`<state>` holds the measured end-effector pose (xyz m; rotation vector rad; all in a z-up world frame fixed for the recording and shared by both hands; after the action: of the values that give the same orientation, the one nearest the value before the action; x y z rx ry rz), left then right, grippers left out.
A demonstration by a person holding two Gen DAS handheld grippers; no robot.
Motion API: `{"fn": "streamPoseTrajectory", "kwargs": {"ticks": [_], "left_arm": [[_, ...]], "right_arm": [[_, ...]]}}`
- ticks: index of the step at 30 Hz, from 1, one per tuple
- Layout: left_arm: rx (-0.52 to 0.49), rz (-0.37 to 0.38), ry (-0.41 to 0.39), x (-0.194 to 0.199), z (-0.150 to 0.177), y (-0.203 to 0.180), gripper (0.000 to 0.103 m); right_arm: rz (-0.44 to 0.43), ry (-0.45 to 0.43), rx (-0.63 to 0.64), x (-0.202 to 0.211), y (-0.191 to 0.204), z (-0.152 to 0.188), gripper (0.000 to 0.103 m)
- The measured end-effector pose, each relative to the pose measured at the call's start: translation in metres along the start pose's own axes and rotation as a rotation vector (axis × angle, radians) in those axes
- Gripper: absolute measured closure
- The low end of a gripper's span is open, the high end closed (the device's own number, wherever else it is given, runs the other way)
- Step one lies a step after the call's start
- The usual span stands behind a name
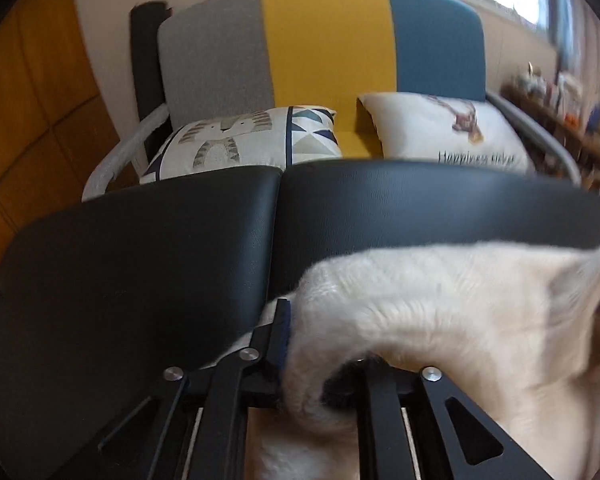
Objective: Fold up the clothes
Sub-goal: 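Lower the sweater onto the table and open both grippers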
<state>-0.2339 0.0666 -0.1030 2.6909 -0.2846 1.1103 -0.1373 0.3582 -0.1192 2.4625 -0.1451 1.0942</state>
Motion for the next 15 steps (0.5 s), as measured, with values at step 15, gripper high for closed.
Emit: {"fn": "streamPoseTrajectory", "kwargs": {"ticks": [15], "left_arm": [[0.075, 0.125, -0.044, 0.097, -0.005, 0.022, 0.035]], "right_arm": [[-0.143, -0.056, 0.071, 0.127, 0.006, 0.059, 0.07]]}}
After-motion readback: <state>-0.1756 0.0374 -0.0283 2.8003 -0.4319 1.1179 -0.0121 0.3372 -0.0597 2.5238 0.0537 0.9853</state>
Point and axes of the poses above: each gripper's, at about its wrist camera, not at the fingertips, and x roughly against the way its jaws point, y to its left, z to its underside, the point moved 2 cm from there along -x, roughly the way its jaws point, and after that the axes turned 4 degrees about -y, right-handed, at the moved point
